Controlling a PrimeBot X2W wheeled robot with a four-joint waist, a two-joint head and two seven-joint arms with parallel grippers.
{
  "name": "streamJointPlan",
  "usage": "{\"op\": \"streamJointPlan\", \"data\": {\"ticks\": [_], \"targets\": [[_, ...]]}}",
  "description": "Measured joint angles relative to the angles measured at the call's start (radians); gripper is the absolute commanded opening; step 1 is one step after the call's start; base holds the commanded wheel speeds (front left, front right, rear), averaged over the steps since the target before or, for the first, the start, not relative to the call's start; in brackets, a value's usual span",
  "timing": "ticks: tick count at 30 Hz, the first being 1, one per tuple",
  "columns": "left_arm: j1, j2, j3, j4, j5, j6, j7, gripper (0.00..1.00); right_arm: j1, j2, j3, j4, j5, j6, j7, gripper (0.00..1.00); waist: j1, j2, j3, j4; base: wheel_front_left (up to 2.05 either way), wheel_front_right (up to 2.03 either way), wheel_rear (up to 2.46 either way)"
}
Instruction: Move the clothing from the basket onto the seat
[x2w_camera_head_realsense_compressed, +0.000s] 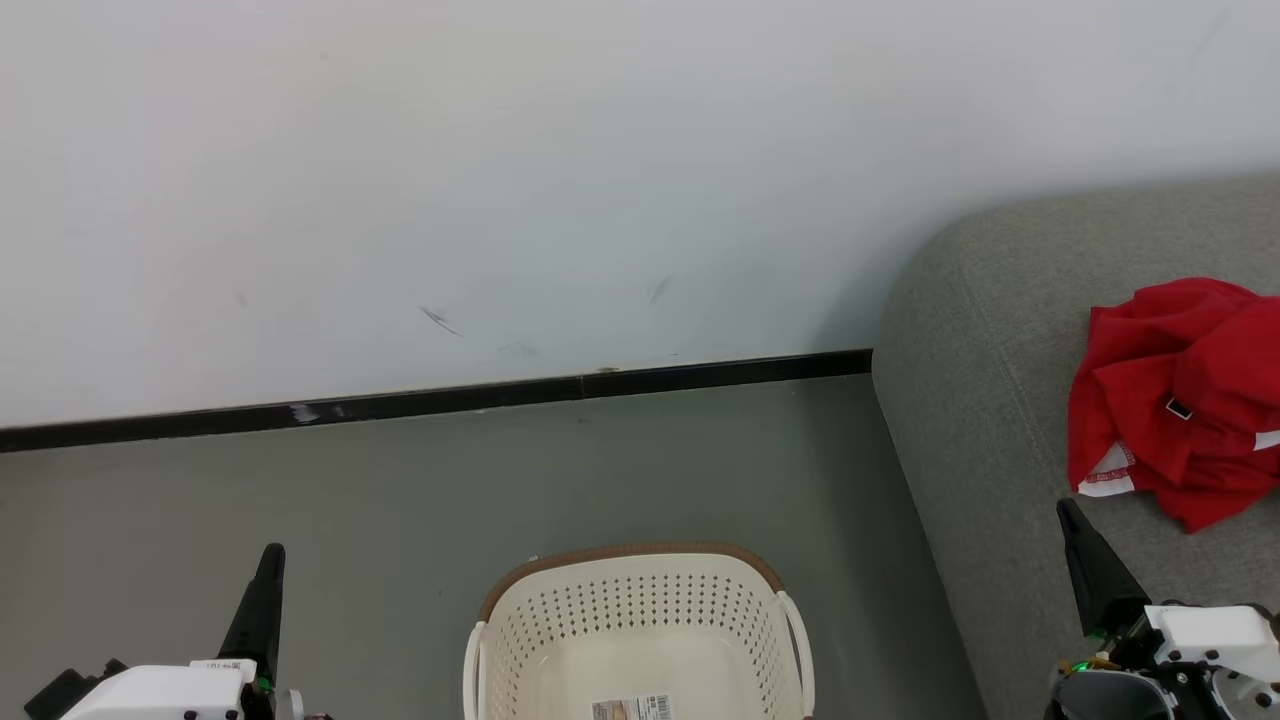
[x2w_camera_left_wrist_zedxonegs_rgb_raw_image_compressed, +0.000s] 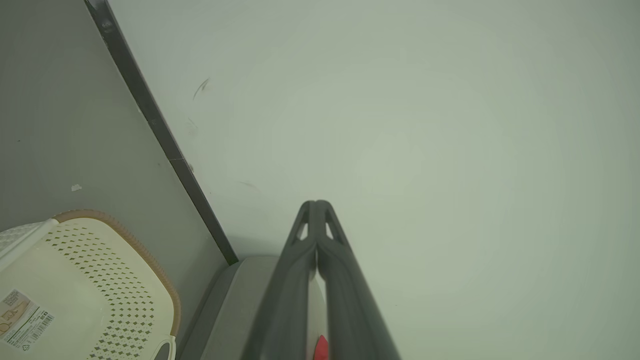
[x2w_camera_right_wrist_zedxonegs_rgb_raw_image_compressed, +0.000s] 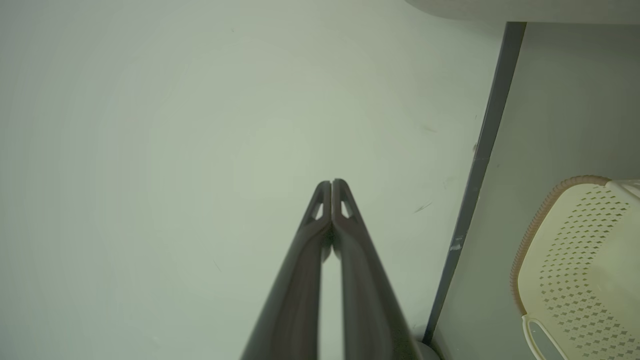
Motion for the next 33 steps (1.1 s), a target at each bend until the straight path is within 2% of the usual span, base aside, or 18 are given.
{"op": "streamJointPlan", "data": {"ticks": [33], "targets": [[0.0,0.0,-0.001,-0.004,0.0,0.0,0.0,0.0,-0.002,0.001,-0.005,0.002,0.0,0.0,0.008,0.0,-0.0001,0.0,0.0,0.0,0.0,0.0,0.0]]}}
